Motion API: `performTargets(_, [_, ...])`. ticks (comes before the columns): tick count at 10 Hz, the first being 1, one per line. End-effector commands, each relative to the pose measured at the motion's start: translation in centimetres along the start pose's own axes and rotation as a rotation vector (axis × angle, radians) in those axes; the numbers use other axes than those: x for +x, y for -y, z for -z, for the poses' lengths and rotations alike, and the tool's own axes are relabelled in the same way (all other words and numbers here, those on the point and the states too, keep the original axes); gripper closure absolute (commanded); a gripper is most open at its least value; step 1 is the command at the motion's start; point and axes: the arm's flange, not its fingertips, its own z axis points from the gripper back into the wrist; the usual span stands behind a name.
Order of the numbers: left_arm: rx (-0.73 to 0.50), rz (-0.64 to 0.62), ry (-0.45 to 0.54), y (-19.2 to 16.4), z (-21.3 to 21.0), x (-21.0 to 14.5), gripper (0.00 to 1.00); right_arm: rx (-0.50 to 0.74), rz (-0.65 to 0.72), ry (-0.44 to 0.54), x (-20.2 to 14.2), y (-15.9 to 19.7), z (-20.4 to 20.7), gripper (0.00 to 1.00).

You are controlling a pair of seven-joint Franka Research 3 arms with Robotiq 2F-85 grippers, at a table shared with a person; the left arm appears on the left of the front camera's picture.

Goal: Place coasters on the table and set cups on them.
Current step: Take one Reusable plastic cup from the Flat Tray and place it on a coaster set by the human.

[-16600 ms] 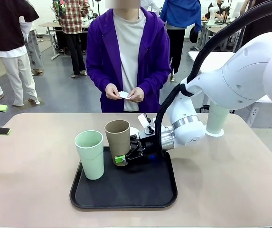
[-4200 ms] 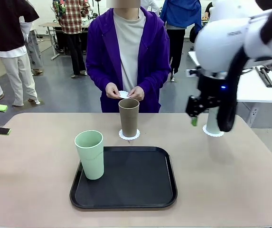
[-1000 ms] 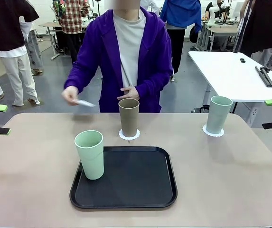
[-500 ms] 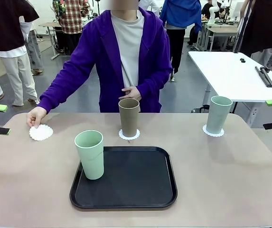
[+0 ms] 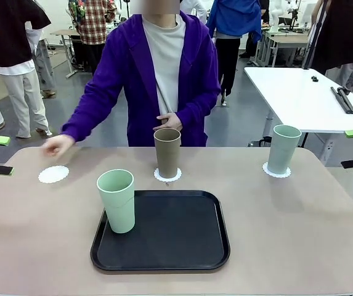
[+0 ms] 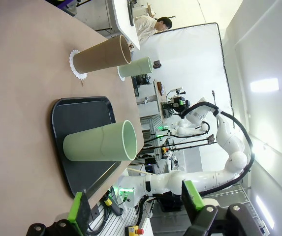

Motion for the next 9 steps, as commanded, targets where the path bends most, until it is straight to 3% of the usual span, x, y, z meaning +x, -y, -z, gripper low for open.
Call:
performTargets(1, [-0.010,0.014,0.007,0.01,-0.09,-0.15,0.00,0.000,0.007,0.004,-0.11,0.03,0.18,0.00])
performTargets(9, [-0.010,0.014,0.007,0.01,-0.09,-0.15,0.00,0.000,0.007,0.004,-0.11,0.03,0.18,0.00])
